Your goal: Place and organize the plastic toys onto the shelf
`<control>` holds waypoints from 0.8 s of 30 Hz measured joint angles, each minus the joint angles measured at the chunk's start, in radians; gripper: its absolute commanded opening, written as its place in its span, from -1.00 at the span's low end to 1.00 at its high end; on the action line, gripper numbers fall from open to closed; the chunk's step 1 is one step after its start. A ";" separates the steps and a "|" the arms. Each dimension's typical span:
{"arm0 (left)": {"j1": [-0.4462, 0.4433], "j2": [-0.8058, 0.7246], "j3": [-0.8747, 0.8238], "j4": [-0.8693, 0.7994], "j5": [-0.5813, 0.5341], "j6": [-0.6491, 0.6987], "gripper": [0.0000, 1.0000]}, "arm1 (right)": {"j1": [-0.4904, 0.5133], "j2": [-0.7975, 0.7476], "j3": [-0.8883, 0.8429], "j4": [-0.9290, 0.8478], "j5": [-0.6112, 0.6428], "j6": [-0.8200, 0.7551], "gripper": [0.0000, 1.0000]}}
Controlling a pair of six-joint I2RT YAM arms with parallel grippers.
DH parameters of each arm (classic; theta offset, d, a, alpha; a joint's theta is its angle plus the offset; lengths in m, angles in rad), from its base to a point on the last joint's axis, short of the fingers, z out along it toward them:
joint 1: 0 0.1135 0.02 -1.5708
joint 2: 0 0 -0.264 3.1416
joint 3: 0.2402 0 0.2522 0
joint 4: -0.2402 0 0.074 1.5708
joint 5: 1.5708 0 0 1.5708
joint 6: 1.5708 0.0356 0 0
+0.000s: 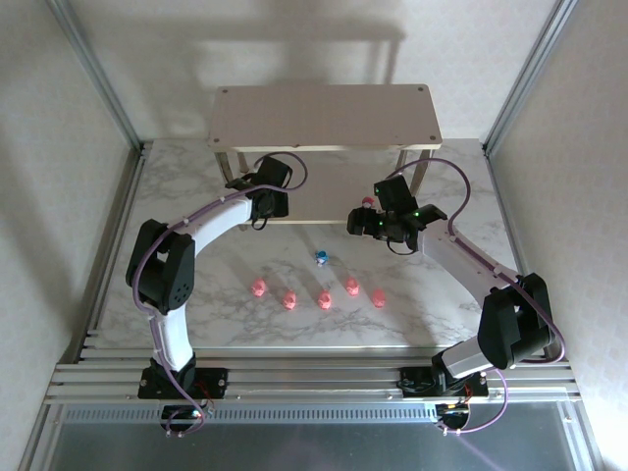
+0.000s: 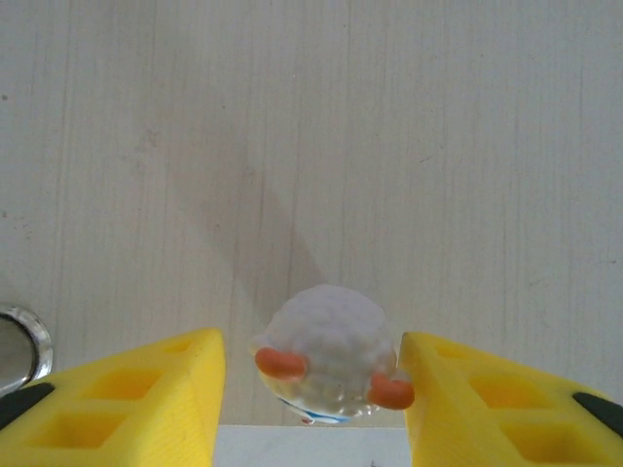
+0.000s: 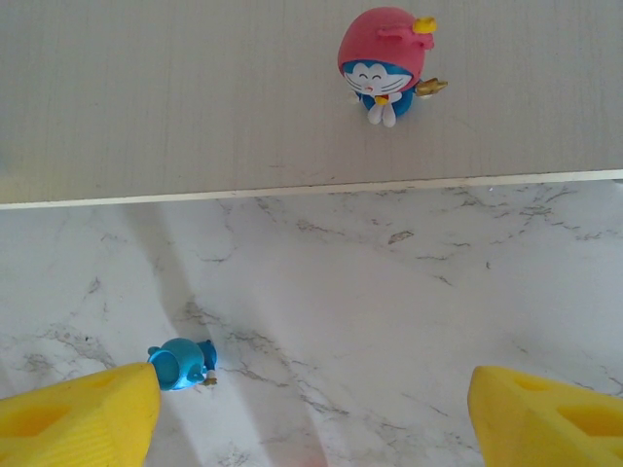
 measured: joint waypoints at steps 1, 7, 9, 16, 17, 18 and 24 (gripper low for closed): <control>0.000 -0.004 -0.003 0.003 -0.003 0.002 0.17 | 0.000 0.000 0.000 0.000 0.000 0.000 0.66; 0.000 -0.090 -0.070 0.041 -0.016 0.007 0.22 | 0.000 0.000 0.000 0.000 -0.003 0.000 0.67; 0.000 -0.125 -0.089 0.060 -0.018 0.009 0.21 | 0.000 0.000 0.000 0.000 -0.004 0.000 0.67; -0.007 -0.238 -0.174 0.144 0.002 0.035 -0.06 | 0.000 -0.008 -0.001 -0.009 -0.007 0.005 0.66; -0.013 -0.263 -0.207 0.158 0.005 0.038 -0.07 | 0.002 -0.016 -0.004 -0.015 -0.008 0.006 0.65; -0.021 -0.290 -0.240 0.169 0.008 0.039 -0.07 | 0.003 -0.026 -0.008 -0.019 -0.011 0.009 0.65; -0.163 -0.577 -0.496 0.234 0.005 0.029 -0.06 | 0.081 -0.095 -0.035 -0.074 -0.024 0.058 0.62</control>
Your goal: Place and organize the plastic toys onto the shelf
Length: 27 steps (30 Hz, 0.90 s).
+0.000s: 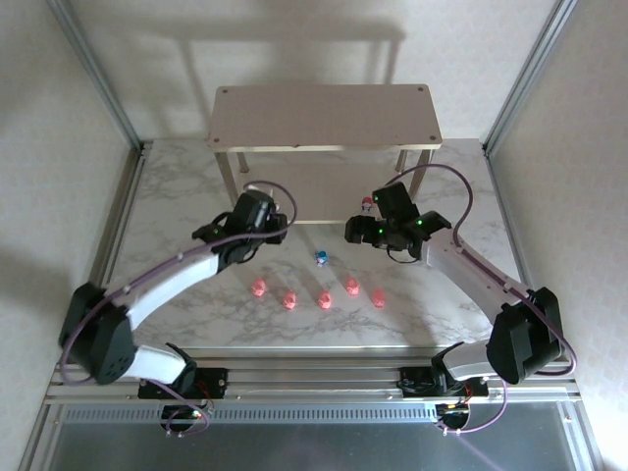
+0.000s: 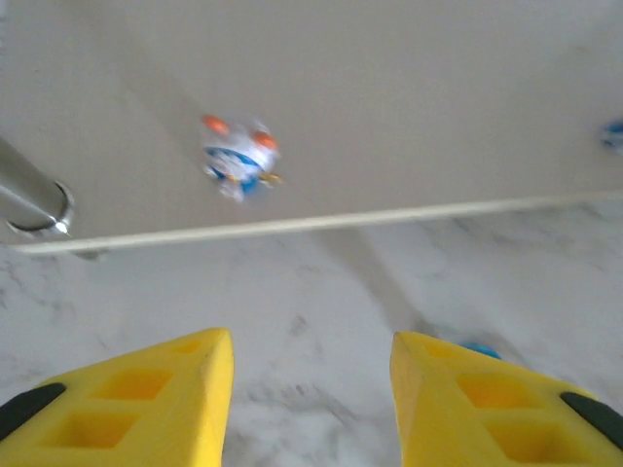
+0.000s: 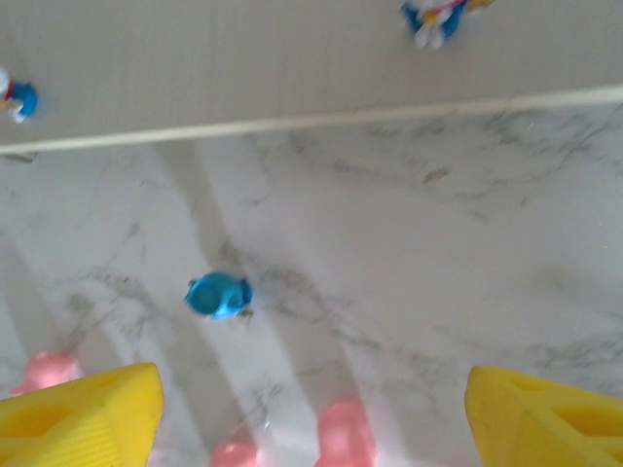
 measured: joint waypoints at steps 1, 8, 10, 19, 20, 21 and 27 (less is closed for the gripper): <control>-0.025 -0.063 -0.033 0.007 0.000 -0.007 -0.05 | 0.031 -0.009 -0.006 -0.008 0.001 0.017 0.61; -0.042 -0.394 -0.097 0.019 -0.055 -0.027 0.03 | 0.207 0.000 -0.062 -0.036 0.016 0.152 0.24; -0.042 -0.431 -0.084 0.008 -0.076 -0.021 0.04 | 0.225 0.025 -0.071 -0.019 -0.008 0.185 0.04; 0.030 -0.461 -0.071 -0.051 -0.112 -0.002 0.11 | 0.257 0.217 -0.026 0.028 -0.040 0.263 0.47; 0.045 -0.462 -0.071 -0.056 -0.109 0.001 0.12 | 0.261 0.237 -0.008 0.024 -0.029 0.267 0.46; 0.058 -0.462 -0.071 -0.058 -0.105 0.004 0.12 | 0.264 0.254 0.011 0.017 -0.018 0.274 0.43; 0.123 -0.467 -0.071 -0.064 -0.077 0.042 0.15 | 0.288 0.305 0.076 0.014 0.048 0.352 0.36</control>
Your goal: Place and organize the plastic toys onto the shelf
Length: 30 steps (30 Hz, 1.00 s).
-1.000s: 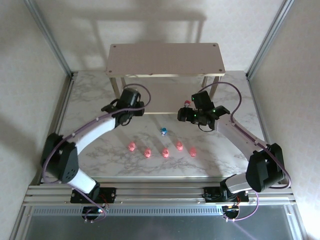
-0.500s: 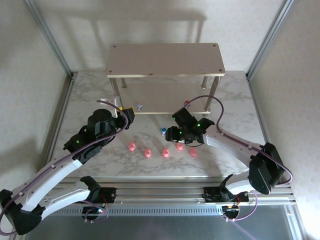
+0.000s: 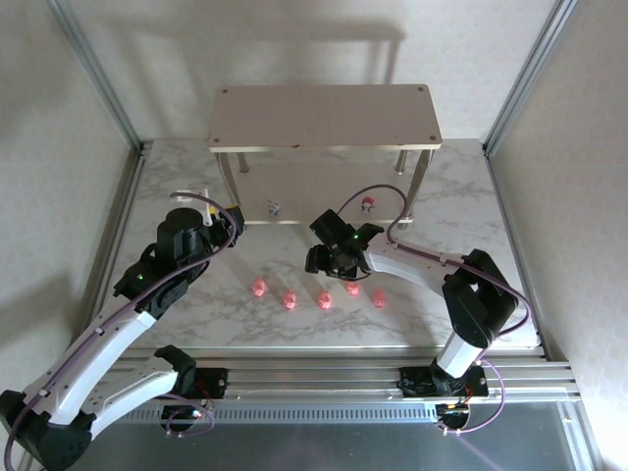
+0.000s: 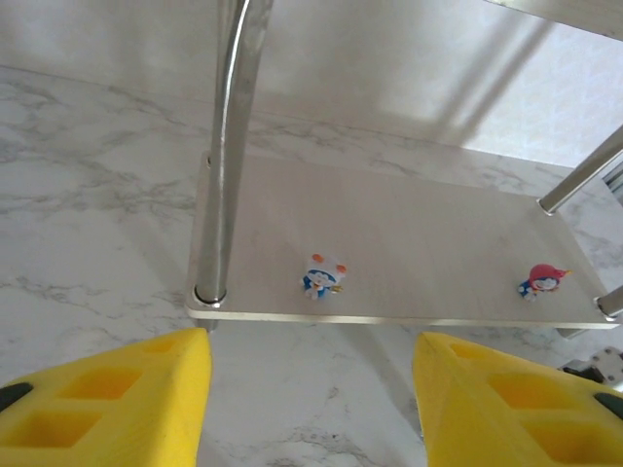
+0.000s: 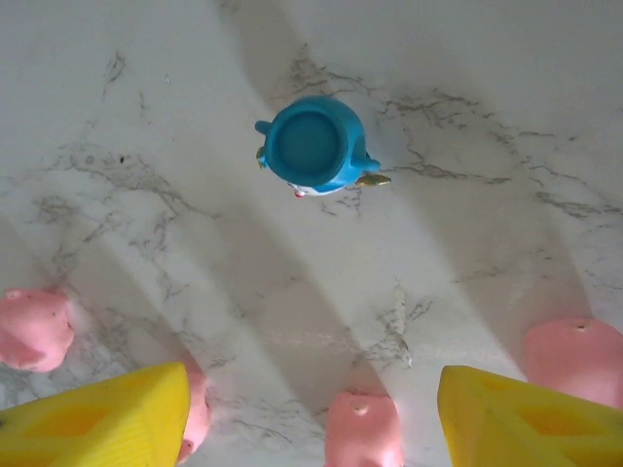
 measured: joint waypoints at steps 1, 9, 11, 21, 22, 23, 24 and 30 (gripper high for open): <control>0.010 0.000 0.000 0.000 0.007 0.011 0.15 | 0.004 0.008 0.005 0.000 0.014 0.011 0.32; 0.067 -0.006 -0.003 0.000 0.058 0.061 0.16 | 0.010 0.109 0.071 0.001 0.079 0.044 0.19; 0.079 -0.019 -0.010 0.001 0.067 0.066 0.17 | 0.010 0.113 0.071 0.000 0.080 0.056 0.24; 0.121 -0.044 -0.029 0.000 0.102 0.079 0.17 | 0.010 0.143 0.085 0.031 0.082 0.074 0.26; 0.124 -0.045 -0.029 0.000 0.105 0.081 0.17 | 0.010 0.148 0.086 0.038 0.079 0.075 0.26; 0.126 -0.047 -0.029 0.000 0.106 0.083 0.17 | 0.010 0.151 0.087 0.044 0.078 0.076 0.26; 0.128 -0.050 -0.029 0.000 0.106 0.085 0.17 | 0.010 0.157 0.090 0.048 0.078 0.077 0.26; 0.141 -0.057 -0.030 0.000 0.113 0.096 0.17 | 0.010 0.205 0.122 0.069 0.075 0.077 0.26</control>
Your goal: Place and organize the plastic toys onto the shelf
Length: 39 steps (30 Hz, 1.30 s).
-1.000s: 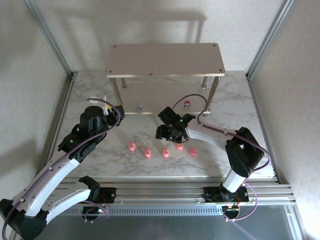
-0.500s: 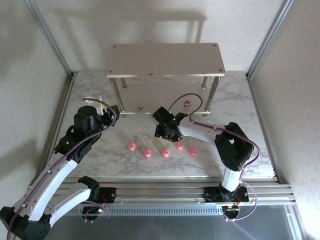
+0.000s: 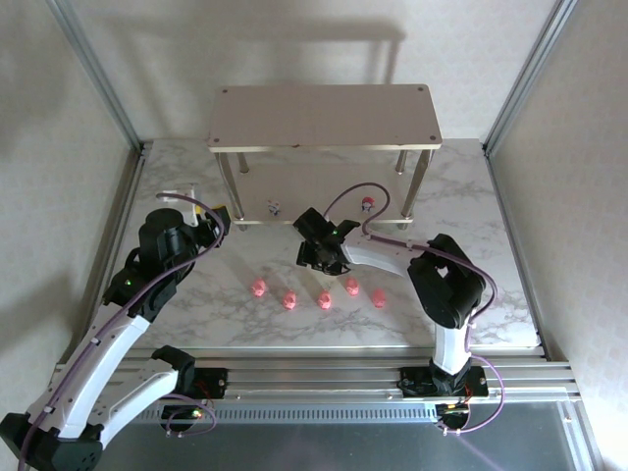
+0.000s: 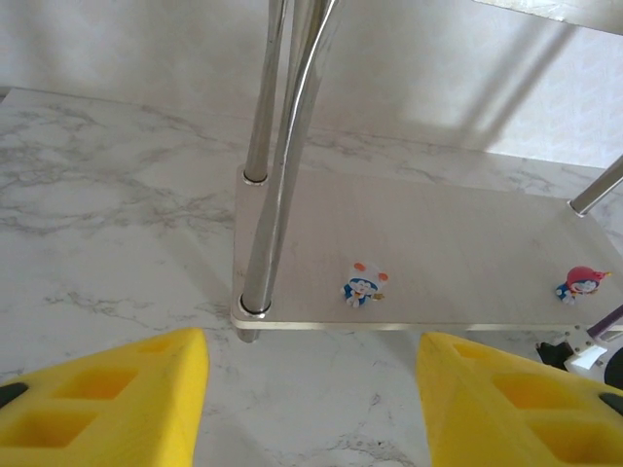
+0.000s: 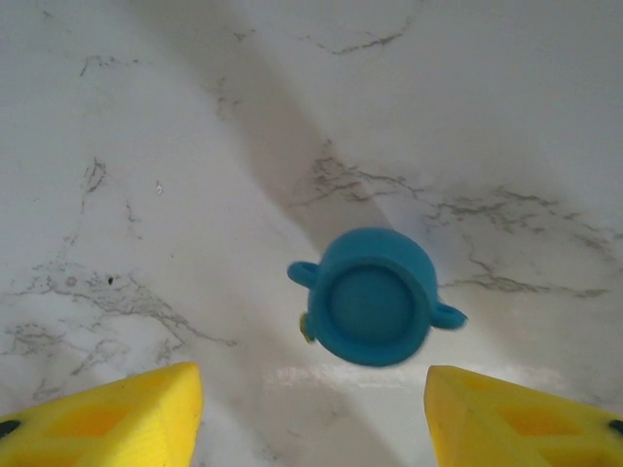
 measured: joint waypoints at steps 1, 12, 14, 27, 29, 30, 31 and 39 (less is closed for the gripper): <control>0.002 0.000 0.000 -0.001 0.000 0.003 0.17 | 0.000 0.007 0.002 0.003 0.000 0.000 0.26; 0.026 -0.001 0.000 -0.011 0.004 0.022 0.17 | 0.000 0.043 0.032 0.006 0.001 -0.001 0.27; 0.029 -0.001 0.000 -0.012 0.004 0.024 0.17 | -0.002 0.045 0.034 0.006 0.001 -0.001 0.27; 0.043 -0.001 0.000 -0.016 0.011 0.026 0.16 | -0.013 0.051 0.044 0.006 0.004 -0.008 0.30; 0.043 -0.001 0.000 -0.016 0.015 0.026 0.17 | -0.014 0.052 0.045 0.006 0.004 -0.010 0.31; 0.043 -0.001 0.000 -0.016 0.016 0.026 0.17 | -0.014 0.053 0.045 0.006 0.005 -0.012 0.32; 0.044 -0.001 0.000 -0.016 0.017 0.026 0.17 | -0.015 0.054 0.045 0.006 0.005 -0.013 0.32; 0.049 -0.001 0.000 -0.016 0.019 0.026 0.17 | -0.017 0.055 0.045 0.005 0.011 -0.030 0.33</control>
